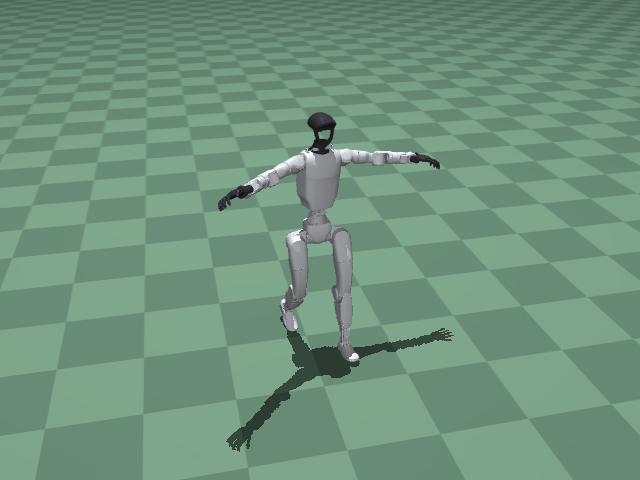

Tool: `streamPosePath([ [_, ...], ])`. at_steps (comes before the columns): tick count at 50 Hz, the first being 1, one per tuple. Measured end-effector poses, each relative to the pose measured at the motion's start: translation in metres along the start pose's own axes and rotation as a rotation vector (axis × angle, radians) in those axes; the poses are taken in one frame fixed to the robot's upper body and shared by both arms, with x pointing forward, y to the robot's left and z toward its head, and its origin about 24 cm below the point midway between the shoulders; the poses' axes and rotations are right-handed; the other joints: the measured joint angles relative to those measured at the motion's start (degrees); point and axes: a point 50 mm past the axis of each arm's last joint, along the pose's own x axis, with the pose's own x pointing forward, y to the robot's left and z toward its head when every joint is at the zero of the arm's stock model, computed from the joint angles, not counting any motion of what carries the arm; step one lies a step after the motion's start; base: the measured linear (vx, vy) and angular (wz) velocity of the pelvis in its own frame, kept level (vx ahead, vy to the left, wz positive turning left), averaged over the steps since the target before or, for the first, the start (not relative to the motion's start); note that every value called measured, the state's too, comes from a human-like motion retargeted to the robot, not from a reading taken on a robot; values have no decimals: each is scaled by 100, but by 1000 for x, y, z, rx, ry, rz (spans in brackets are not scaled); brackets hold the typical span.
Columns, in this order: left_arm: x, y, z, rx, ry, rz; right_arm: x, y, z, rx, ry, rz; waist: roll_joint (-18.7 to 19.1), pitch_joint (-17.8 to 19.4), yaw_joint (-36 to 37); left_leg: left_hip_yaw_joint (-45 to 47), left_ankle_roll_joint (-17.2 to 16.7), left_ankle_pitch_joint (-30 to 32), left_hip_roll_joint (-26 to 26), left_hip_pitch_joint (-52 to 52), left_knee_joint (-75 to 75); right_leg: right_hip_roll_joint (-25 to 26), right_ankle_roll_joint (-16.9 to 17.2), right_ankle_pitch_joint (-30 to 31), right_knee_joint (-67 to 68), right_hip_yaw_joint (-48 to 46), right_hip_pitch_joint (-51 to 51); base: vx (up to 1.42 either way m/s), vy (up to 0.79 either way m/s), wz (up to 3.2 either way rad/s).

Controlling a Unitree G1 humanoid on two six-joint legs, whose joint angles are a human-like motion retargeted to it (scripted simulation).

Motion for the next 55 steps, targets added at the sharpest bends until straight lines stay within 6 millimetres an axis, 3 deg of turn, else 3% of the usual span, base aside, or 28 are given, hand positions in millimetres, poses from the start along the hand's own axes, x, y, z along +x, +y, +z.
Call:
streamPosePath([
  [2, 0, -6, 4, 22, -31, -35, 2, -21, 4, -36, -7, 0, -46, 163, -55, 45, 62, -265, -130, -161, 350, -237, -56, -467, -738, -115, 342, -158, 4, 43],
  [5, -2, 14, 12, -55, -45, 65, 3, -51, 20, 151, -22, -169, -363, 665, -367, 596, 454, -1211, -175, -817, 2475, -811, -139, -1979, -1886, -612, 373, -162, 3, 68],
  [7, -3, 18, 13, -50, -32, 89, 2, -50, 27, 147, -35, -197, -421, 790, -621, 993, 649, -1875, 201, -970, 3835, -919, -194, -2029, -2156, -687, -38, -148, 11, 39],
  [10, -1, -6, 16, -60, -28, 68, 0, -17, 31, 115, -40, -199, -441, 645, -1107, 745, 591, -2125, 201, -472, 4163, -1023, -61, -723, -2521, -557, -798, -136, 17, 36],
  [13, -1, -35, 24, -74, -67, 4, -6, 33, 17, 56, 8, -93, -606, 294, -1641, -5, 234, -1604, -404, 534, 3299, -1359, 200, 811, -3336, -798, -1164, -130, 24, 55],
  [15, -2, -41, 33, -67, -104, -12, -10, 54, 7, 26, 31, -24, -601, 112, -1777, -533, 34, -978, -664, 1241, 2778, -1458, 271, 929, -3451, -1152, -1370, -133, 30, 1],
  [17, -4, -35, 41, -59, -142, 13, -11, 56, 10, 26, 12, -7, -399, 110, -1699, -1040, -100, -456, -739, 1906, 2358, -1267, 159, 538, -3099, -1099, -1478, -141, 31, -54],
  [18, -4, -28, 44, -54, -157, 34, -10, 52, 18, 39, -13, -15, -235, 171, -1653, -1153, -164, -498, -661, 2184, 2137, -1102, 68, 318, -2746, -985, -1530, -148, 31, -59],
  [20, -6, -9, 48, -33, -170, 72, -6, 34, 42, 82, -77, -37, 169, 427, -1609, -996, -201, -1419, -297, 2571, 1601, -799, -64, -294, -1419, -937, -1773, -153, 31, -35],
  [22, -8, 17, 45, 1, -152, 100, -3, 9, 67, 127, -128, -61, 360, 734, -1658, -785, 136, -2641, -176, 2391, 1503, -902, -163, -1126, 456, -1099, -2113, -153, 28, 19],
  [23, -9, 31, 42, 21, -134, 109, -3, -3, 78, 148, -144, -75, 320, 873, -1684, -766, 530, -3081, -308, 2038, 1843, -1080, -236, -1488, 1249, -1101, -2203, -149, 24, 30],
  [25, -12, 49, 37, 38, -101, 133, -4, -20, 93, 175, -174, -118, 216, 997, -1586, -653, 1083, -3476, -598, 1000, 2863, -1280, -367, -1962, 2259, -931, -2247, -144, 21, -9],
  [27, -12, 53, 36, 14, -82, 174, -6, -21, 101, 191, -201, -159, 129, 947, -1134, -345, 977, -3068, -655, 317, 2888, -1174, -376, -2018, 2350, -567, -2062, -134, 16, -127],
  [29, -11, 41, 39, -15, -82, 186, -8, -5, 104, 191, -214, -155, 81, 811, -597, -36, 724, -2169, -543, 152, 1965, -987, -253, -1787, 1739, -246, -1605, -129, 5, -181],
  [32, -7, 2, 45, -55, -111, 117, -11, 19, 98, 169, -208, -112, 241, 496, -110, 128, 354, -564, -237, -33, 502, -643, -29, -1008, 219, -21, -741, -133, -7, -111],
  [34, -6, -24, 52, -67, -148, 49, -10, 20, 93, 154, -205, -107, 397, 380, -23, 166, 118, -92, -97, -245, 138, -529, 2, -271, -696, -22, -198, -141, -13, -23],
  [35, -7, -34, 57, -67, -170, 18, -9, 18, 91, 147, -204, -109, 439, 362, -25, 223, 25, -56, -78, -344, 128, -538, -20, 52, -1070, -61, 42, -147, -15, 38],
  [37, -11, -37, 71, -67, -221, -5, -6, 1, 91, 141, -199, -125, 318, 486, -228, 352, 191, -438, -262, -626, 947, -824, -88, -97, -1772, -399, 435, -152, -16, 97],
  [39, -16, -17, 86, -61, -261, 8, -4, -21, 94, 153, -191, -141, 65, 634, -550, 539, 434, -1256, -357, -1245, 2855, -1137, -69, -1047, -2369, -852, 548, -151, -14, 124],
  [41, -20, 13, 93, -53, -270, 54, -4, -38, 99, 184, -192, -164, -24, 682, -809, 730, 549, -2137, 0, -1787, 4901, -1154, -66, -1932, -2657, -1113, 276, -139, -5, 58],
  [42, -22, 25, 94, -49, -264, 78, -5, -42, 101, 199, -194, -175, -15, 657, -916, 783, 566, -2462, 237, -1870, 5605, -1100, -98, -2158, -2653, -1147, 21, -128, 2, 2],
  [44, -23, 34, 93, -46, -247, 105, -5, -39, 103, 217, -194, -180, 30, 517, -1175, 761, 528, -2734, 508, -1572, 6025, -1015, -147, -1996, -2488, -1115, -597, -119, 7, 8],
  [47, -22, 21, 94, -66, -246, 71, -3, -15, 88, 202, -140, -117, -25, 284, -1763, 586, 405, -2450, 314, -463, 5067, -1112, 12, -781, -2834, -1170, -1113, -106, 13, 66],
  [50, -20, 9, 95, -58, -250, 1, -2, 8, 57, 135, -42, -14, -170, 40, -2326, 245, 232, -1522, -41, 704, 3548, -1308, 157, 406, -3455, -1375, -1315, -105, 22, 84],
  [53, -21, 20, 93, -32, -256, -9, 0, 1, 44, 73, -42, 29, -21, -30, -2471, -729, -15, -533, -185, 1488, 2433, -1169, 84, 303, -3208, -1404, -1510, -114, 31, 10],
  [55, -24, 40, 93, -58, -271, 88, 2, -21, 45, 114, -74, -56, 230, 102, -2373, -1247, -144, -860, -9, 1873, 1844, -906, -74, -178, -2437, -1313, -1703, -124, 34, -47],
])
